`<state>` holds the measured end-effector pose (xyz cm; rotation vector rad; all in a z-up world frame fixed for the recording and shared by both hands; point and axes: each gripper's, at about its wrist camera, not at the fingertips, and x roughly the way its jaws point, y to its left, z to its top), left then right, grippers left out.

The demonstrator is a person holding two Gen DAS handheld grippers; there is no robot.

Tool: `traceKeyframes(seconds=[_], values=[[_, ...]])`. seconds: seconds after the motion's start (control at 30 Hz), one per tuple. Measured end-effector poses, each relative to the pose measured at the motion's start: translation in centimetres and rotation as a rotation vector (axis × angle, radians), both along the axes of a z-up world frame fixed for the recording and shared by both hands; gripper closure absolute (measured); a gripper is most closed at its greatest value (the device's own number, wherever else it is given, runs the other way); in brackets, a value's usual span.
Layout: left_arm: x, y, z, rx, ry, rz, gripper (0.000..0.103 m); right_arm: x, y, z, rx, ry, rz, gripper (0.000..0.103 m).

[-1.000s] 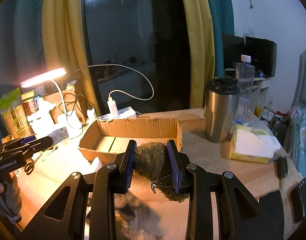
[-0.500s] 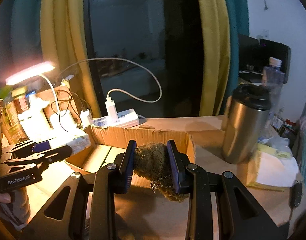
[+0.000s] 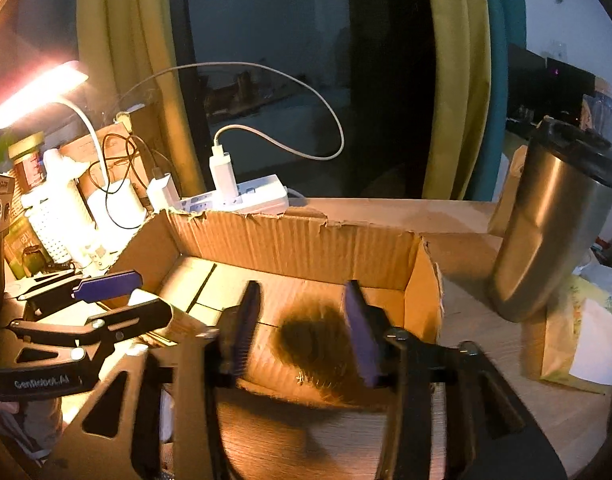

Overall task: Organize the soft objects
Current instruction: 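Carry the fuzzy ball and tissue pack into the cardboard box and release both, then move the right tool to the bubble-wrap bundle while the left tool grasps the grey glove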

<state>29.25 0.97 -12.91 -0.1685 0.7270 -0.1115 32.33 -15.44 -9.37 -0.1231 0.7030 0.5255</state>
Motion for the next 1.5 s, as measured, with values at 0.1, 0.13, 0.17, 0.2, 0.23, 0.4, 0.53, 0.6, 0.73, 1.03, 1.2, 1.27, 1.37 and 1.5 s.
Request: traceKeyframes(seconds=[0.1, 0.13, 0.17, 0.2, 0.23, 0.4, 0.53, 0.6, 0.73, 1.03, 1.2, 1.27, 1.37, 1.5], values=[[-0.3, -0.2, 0.4, 0.009, -0.012, -0.004, 0.037, -0.2, -0.3, 0.4, 0.014, -0.001, -0.006, 0.044], [-0.5, -0.2, 0.7, 0.010, -0.019, -0.003, 0.037, -0.3, -0.4, 0.5, 0.015, -0.005, -0.008, 0.044], [-0.7, -0.1, 0.9, 0.012, -0.026, -0.002, 0.037, -0.4, -0.4, 0.7, 0.014, -0.009, -0.010, 0.043], [-1.0, -0.1, 1.2, 0.013, -0.033, 0.000, 0.037, -0.5, -0.4, 0.9, 0.014, -0.014, -0.009, 0.043], [-1.2, 0.0, 1.4, 0.014, -0.039, 0.003, 0.037, -0.7, -0.4, 1.1, 0.011, -0.014, -0.010, 0.043], [-2.8, 0.5, 2.5, 0.017, -0.065, 0.019, 0.035, -2.0, -0.6, 2.2, 0.013, -0.032, -0.014, 0.043], [-4.5, 0.7, 3.3, 0.018, -0.089, 0.020, 0.031, -3.6, -0.7, 3.2, 0.018, -0.046, -0.015, 0.043], [-5.4, 0.7, 3.7, 0.019, -0.099, 0.020, 0.031, -4.7, -0.7, 3.7, 0.020, -0.056, -0.015, 0.043], [-7.1, 0.4, 4.4, 0.024, -0.115, 0.021, 0.031, -6.6, -0.8, 4.4, 0.020, -0.070, -0.018, 0.043], [-11.3, 0.0, 5.2, 0.024, -0.144, 0.014, 0.031, -11.4, -1.7, 5.6, 0.014, -0.095, -0.032, 0.043], [-13.4, -0.3, 5.2, 0.019, -0.152, 0.012, 0.031, -13.8, -2.2, 5.6, 0.006, -0.095, -0.037, 0.043], [-14.1, -0.4, 5.2, 0.011, -0.154, 0.014, 0.031, -14.6, -2.2, 5.6, 0.002, -0.093, -0.037, 0.043], [-15.2, -0.6, 5.2, 0.002, -0.154, 0.014, 0.031, -15.9, -2.5, 5.5, -0.001, -0.092, -0.040, 0.043], [-16.3, -0.9, 5.1, -0.001, -0.153, 0.008, 0.030, -17.2, -3.1, 5.3, 0.001, -0.090, -0.052, 0.043]])
